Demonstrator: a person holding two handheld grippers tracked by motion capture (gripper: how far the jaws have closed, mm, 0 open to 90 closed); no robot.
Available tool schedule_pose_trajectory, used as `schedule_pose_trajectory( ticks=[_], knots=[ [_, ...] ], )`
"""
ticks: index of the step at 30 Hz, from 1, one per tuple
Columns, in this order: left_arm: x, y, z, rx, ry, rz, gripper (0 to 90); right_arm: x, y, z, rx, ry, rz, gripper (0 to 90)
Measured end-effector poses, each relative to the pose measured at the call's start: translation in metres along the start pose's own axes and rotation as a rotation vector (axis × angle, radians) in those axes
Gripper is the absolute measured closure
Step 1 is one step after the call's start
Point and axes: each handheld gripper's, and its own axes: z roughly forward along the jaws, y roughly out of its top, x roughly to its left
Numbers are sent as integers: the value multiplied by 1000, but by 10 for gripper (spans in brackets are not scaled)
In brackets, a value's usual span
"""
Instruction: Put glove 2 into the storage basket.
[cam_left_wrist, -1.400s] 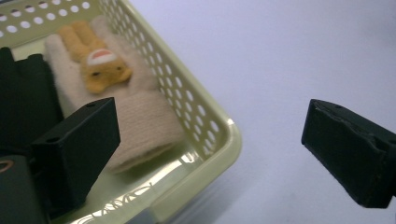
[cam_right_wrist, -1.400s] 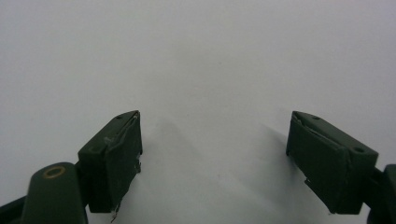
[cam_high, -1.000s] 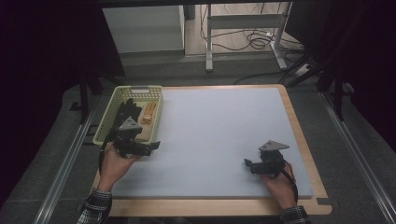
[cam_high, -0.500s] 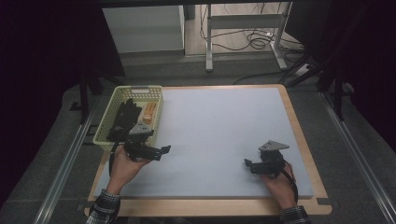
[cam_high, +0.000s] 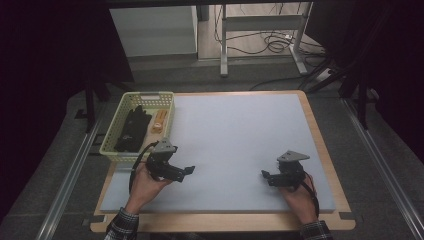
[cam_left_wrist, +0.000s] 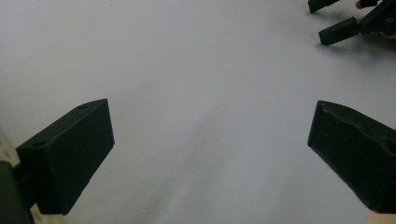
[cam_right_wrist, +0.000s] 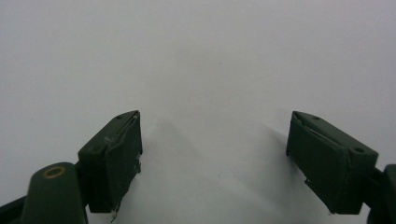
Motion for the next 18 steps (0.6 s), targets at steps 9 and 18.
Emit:
schedule_pose_trajectory(
  ticks=[9, 18],
  knots=[
    [-12, -8, 18, 32, -18, 22, 0, 0, 0, 0, 0, 0, 0, 181],
    [-17, -17, 32, 60, -22, 37, 0, 0, 0, 0, 0, 0, 0, 181]
  ],
)
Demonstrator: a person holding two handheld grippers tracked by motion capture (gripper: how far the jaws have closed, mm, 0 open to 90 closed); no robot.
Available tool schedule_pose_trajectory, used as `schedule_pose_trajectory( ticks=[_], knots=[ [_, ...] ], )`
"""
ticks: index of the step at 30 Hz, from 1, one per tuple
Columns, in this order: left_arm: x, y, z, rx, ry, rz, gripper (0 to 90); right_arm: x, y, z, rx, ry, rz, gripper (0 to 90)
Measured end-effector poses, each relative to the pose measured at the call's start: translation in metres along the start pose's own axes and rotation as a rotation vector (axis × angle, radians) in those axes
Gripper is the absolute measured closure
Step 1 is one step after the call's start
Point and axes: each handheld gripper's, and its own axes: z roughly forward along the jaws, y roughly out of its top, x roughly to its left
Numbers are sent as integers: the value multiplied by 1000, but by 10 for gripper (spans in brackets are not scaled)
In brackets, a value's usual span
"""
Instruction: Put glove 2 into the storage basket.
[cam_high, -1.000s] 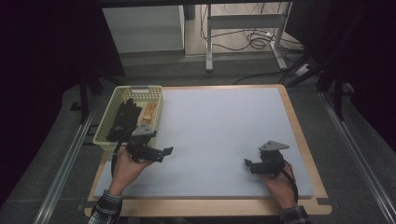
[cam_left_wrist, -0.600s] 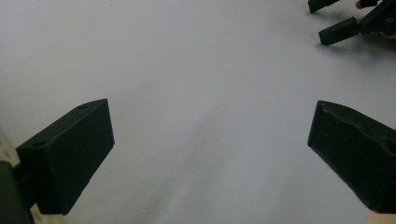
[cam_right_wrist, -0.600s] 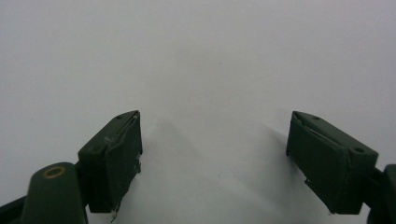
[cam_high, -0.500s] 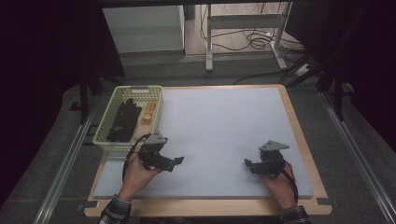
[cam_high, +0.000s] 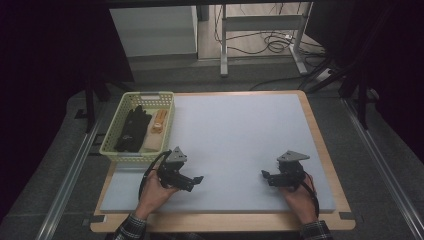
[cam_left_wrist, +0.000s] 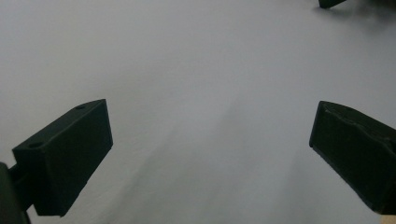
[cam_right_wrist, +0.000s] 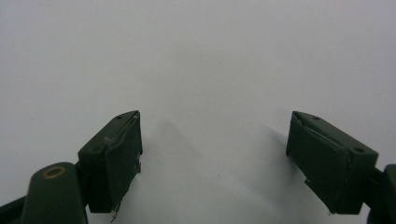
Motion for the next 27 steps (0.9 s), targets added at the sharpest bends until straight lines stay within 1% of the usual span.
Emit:
schedule_pose_trajectory(
  ticks=[2, 13, 19, 26, 27],
  knots=[
    [-1, -1, 3, 9, 6, 10, 0, 0, 0, 0, 0, 0, 0, 181],
    [-6, -6, 16, 62, 25, 38, 0, 0, 0, 0, 0, 1, 0, 181],
    [-7, -8, 21, 81, 28, 44, 0, 0, 0, 0, 0, 0, 0, 181],
    [-8, -13, 32, 128, 35, 42, 0, 0, 0, 0, 0, 0, -1, 181],
    [-7, -14, 32, 120, 31, 35, 0, 0, 0, 0, 0, 0, -1, 181]
  ],
)
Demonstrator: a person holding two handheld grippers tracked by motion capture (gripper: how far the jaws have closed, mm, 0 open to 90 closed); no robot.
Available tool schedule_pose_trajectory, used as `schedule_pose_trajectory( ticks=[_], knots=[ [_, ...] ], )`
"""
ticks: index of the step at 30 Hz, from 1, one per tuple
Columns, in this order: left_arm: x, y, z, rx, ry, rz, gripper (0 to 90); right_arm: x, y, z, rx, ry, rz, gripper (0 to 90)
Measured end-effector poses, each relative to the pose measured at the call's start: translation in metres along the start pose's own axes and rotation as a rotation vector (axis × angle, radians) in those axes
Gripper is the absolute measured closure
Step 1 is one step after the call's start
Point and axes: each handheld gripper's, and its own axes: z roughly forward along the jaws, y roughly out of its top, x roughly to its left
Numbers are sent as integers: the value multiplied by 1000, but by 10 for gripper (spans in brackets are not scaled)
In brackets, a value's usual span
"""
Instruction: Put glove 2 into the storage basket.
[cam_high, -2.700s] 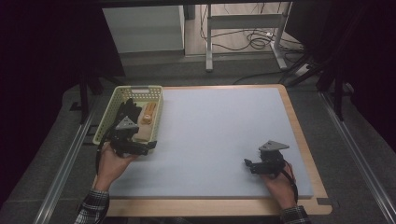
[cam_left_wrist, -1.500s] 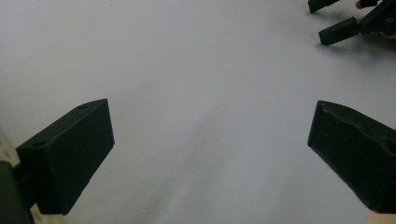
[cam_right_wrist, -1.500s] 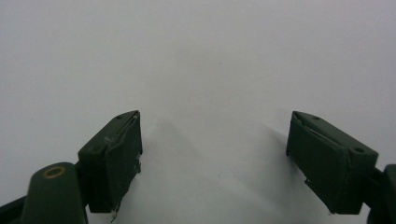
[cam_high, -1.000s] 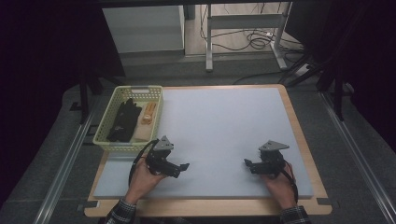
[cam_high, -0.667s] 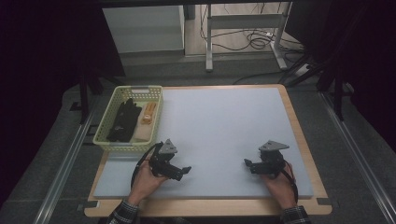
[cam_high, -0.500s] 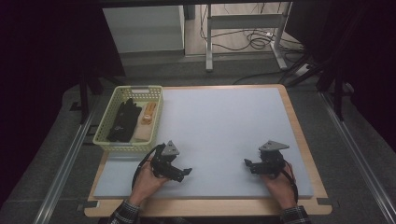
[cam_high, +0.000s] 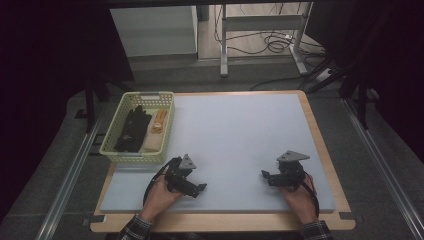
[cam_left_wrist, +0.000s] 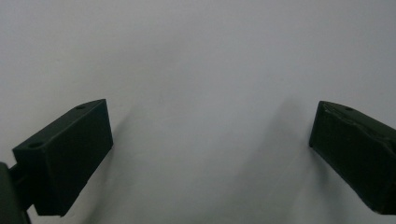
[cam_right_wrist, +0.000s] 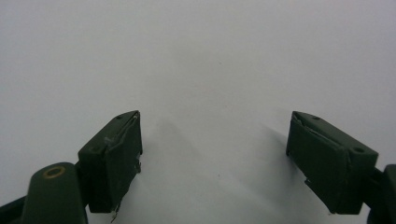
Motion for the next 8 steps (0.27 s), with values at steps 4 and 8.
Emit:
schedule_pose_trajectory(
  ticks=[4, 8],
  knots=[
    [1, -3, 0, -15, -3, 4, 0, 0, 0, 0, 0, 1, 0, 181],
    [1, -3, 0, -15, -3, 5, 0, 0, 0, 0, 1, 2, 2, 180]
  ],
)
